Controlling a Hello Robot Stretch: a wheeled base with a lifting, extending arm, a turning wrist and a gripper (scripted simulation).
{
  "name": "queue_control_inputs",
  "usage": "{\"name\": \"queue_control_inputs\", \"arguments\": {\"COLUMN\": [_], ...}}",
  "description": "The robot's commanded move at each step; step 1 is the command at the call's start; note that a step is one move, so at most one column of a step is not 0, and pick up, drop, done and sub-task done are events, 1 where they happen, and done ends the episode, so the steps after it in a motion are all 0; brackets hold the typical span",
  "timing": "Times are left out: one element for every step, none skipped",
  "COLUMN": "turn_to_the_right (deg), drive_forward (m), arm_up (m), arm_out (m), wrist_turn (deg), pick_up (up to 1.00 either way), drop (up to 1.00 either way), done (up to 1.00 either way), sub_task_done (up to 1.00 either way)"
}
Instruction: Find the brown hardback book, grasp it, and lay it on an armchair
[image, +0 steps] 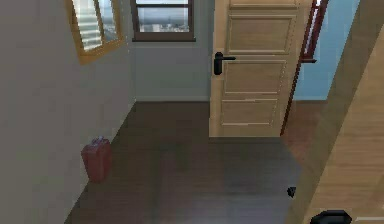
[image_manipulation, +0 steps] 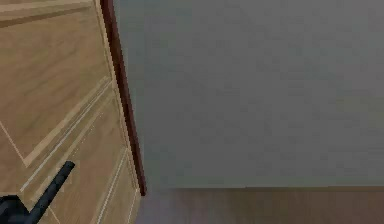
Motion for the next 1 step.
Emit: {"name": "queue_control_inputs", "arguments": {"turn_to_the_right": [3.0], "drive_forward": [0.0], "arm_up": [0.0], "arm_out": [0.0], "wrist_turn": [0.0], "pick_up": [0.0], "drop": [0.0], "done": [0.0], "sub_task_done": [0.0]}}
